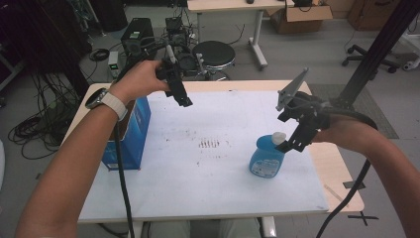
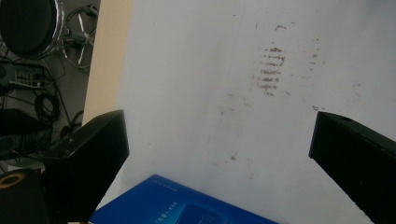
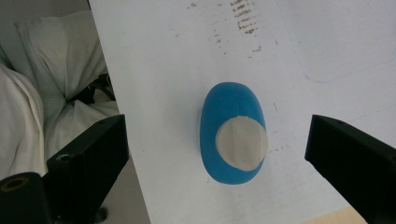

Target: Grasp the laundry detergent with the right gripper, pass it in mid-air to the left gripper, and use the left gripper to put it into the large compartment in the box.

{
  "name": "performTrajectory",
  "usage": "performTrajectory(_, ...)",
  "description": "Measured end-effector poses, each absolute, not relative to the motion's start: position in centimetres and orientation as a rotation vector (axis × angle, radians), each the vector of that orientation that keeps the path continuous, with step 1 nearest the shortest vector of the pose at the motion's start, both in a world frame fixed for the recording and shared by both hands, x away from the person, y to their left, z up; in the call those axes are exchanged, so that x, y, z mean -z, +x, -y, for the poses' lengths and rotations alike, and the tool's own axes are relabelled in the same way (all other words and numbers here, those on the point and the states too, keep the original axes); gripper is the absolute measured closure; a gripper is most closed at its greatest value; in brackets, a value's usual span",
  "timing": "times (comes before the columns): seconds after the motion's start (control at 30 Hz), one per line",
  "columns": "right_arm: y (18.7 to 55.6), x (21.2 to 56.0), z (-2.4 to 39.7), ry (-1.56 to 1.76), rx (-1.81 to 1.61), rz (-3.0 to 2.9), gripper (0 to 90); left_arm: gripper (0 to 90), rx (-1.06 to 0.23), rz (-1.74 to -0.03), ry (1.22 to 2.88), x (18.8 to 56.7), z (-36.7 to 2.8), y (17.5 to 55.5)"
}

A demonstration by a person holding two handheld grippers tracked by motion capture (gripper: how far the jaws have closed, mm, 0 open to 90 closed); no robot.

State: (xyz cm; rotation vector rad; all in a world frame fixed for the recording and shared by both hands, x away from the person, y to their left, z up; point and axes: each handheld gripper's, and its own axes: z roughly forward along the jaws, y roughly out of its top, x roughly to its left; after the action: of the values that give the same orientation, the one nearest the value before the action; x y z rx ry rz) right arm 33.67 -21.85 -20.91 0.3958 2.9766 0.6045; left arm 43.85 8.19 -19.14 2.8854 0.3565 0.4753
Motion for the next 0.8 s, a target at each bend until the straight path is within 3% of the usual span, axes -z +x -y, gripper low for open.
performTrajectory(0.8, 33.3, 23.9, 25.1, 0.407, -0.787, -2.919, 6.1, 5.3, -0.474, -0.375, 2.892, 19.4, -8.3, 43.9)
